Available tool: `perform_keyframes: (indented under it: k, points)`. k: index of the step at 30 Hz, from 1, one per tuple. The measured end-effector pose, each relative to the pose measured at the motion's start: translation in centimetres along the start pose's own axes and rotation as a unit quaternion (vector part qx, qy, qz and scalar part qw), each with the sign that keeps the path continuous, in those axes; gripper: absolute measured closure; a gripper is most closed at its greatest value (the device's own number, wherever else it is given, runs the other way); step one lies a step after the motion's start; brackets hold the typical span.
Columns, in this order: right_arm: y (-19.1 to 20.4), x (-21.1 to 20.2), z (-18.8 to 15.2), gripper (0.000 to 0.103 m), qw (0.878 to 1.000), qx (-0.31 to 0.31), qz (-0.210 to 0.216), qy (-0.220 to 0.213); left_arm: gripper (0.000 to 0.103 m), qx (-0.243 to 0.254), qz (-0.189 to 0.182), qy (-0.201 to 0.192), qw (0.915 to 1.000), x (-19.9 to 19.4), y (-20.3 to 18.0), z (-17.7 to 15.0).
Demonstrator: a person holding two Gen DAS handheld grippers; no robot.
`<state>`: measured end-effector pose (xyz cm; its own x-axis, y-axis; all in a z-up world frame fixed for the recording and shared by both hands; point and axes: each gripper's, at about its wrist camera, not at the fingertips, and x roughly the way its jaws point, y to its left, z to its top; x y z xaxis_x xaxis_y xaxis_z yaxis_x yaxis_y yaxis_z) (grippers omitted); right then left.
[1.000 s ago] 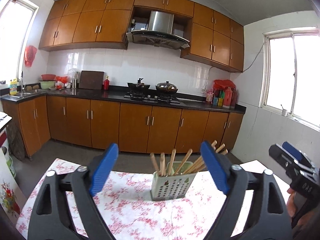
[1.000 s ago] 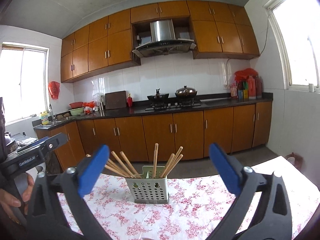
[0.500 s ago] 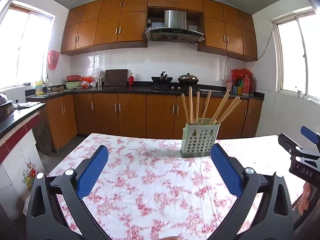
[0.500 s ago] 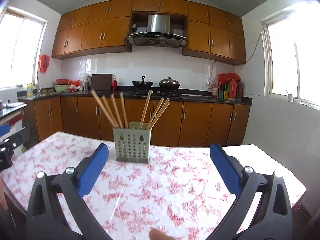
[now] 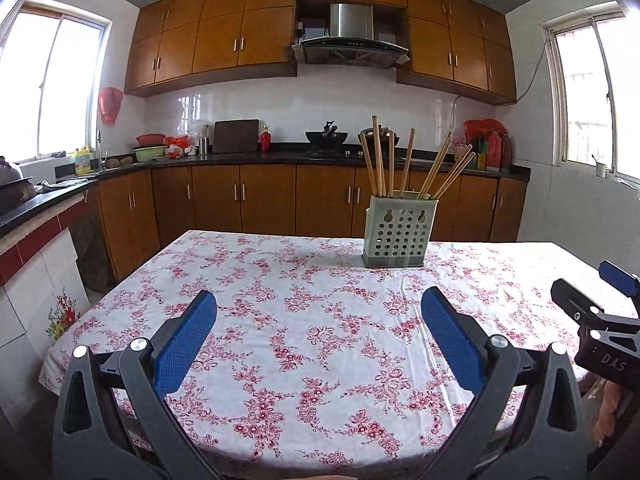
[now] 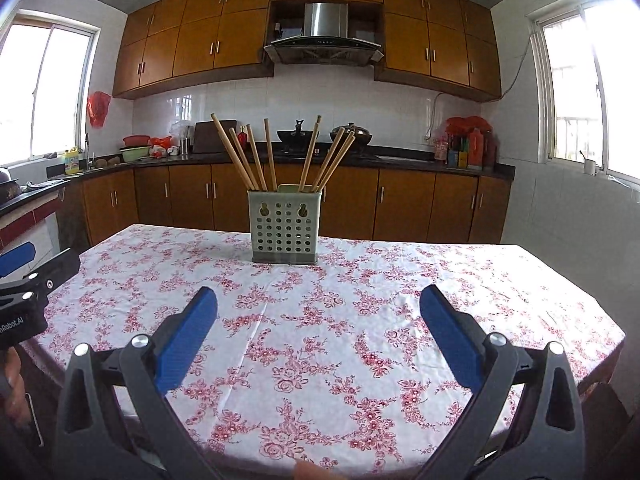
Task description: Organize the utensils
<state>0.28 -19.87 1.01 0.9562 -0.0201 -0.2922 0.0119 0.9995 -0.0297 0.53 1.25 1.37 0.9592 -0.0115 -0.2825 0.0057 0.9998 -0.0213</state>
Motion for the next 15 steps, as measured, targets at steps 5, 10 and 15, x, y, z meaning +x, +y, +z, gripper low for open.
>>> perform_keyframes:
  k: [5,10,15]
  points:
    - [-0.17,0.15,-0.21,0.004,1.000,0.007,-0.005,0.002,0.002,0.003,-0.001,0.001,1.0000,-0.20,-0.17,-0.46]
    - [-0.20,0.09,-0.33,0.004,1.000,0.008,-0.007,0.001,0.002,0.004,-0.005,0.003,1.0000,-0.27,-0.25,-0.94]
    - [-0.06,0.02,-0.42,0.004,1.000,0.004,-0.003,0.002,0.002,0.002,-0.008,0.003,1.0000,-0.45,-0.25,-0.96]
